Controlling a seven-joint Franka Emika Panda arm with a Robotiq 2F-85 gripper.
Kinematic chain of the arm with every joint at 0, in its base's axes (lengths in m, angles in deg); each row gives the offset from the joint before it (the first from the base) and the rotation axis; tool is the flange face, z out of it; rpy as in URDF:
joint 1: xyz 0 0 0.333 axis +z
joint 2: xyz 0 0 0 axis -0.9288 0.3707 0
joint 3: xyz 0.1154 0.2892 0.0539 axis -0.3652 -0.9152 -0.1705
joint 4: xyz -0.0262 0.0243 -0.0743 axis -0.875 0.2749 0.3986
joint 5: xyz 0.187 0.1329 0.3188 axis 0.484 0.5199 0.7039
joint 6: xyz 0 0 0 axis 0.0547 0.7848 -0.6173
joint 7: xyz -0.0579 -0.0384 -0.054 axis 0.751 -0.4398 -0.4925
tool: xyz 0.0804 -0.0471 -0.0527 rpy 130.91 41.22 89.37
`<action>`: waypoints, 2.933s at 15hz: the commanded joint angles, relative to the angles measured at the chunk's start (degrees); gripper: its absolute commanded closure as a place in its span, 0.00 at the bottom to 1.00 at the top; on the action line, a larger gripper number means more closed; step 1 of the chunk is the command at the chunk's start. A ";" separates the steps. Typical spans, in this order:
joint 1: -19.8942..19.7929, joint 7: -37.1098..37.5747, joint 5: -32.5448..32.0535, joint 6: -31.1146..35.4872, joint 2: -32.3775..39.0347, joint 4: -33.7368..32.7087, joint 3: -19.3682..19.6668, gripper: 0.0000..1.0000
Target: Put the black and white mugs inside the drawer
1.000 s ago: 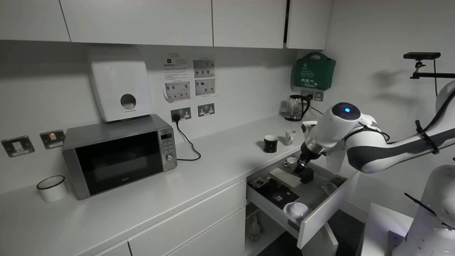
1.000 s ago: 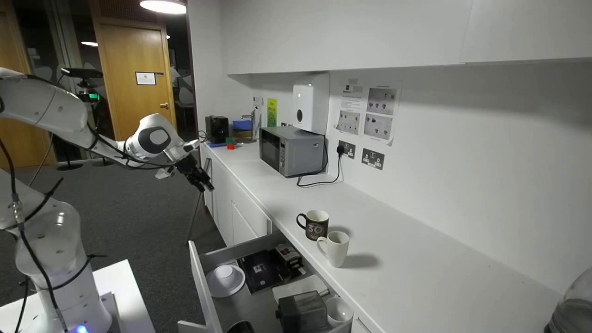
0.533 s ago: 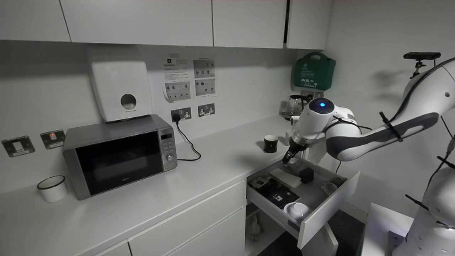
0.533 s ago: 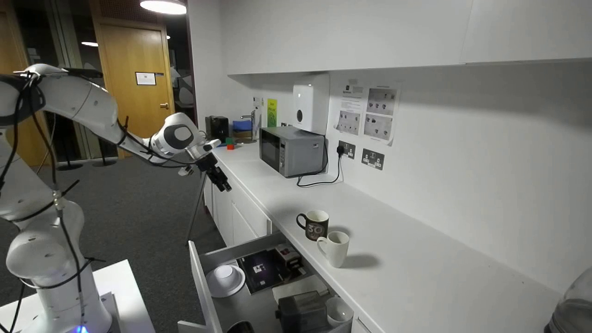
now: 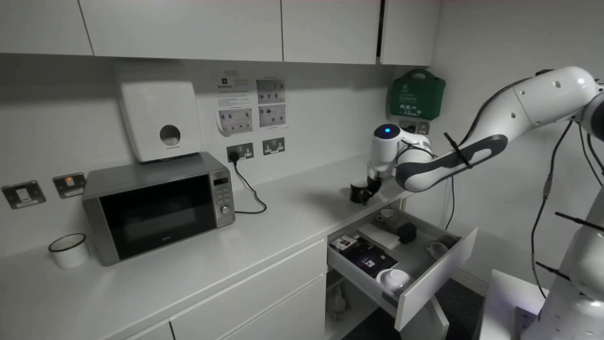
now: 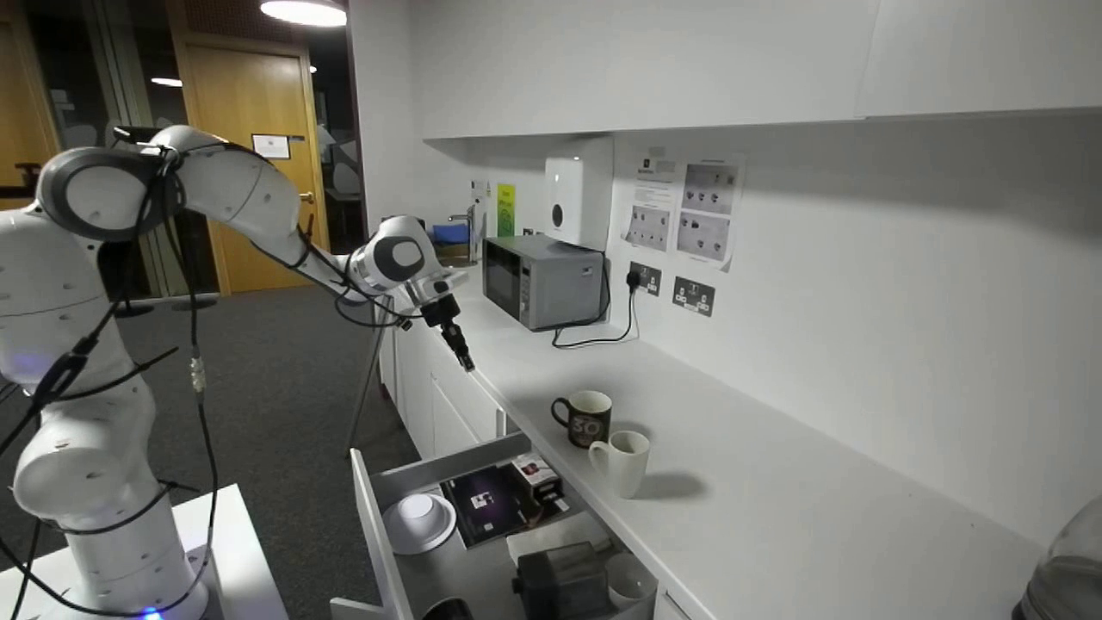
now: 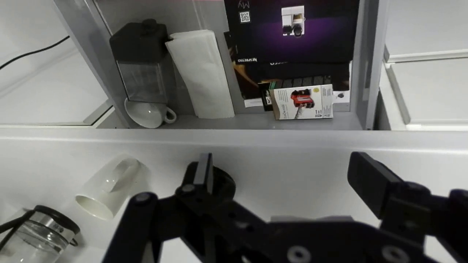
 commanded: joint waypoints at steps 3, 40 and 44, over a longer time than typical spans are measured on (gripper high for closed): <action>6.04 -0.31 0.56 -0.18 6.38 -5.09 8.70 0.00; 12.10 30.60 -22.80 1.02 29.58 -28.68 19.33 0.00; 11.02 29.80 -21.46 0.56 32.85 -32.42 20.36 0.00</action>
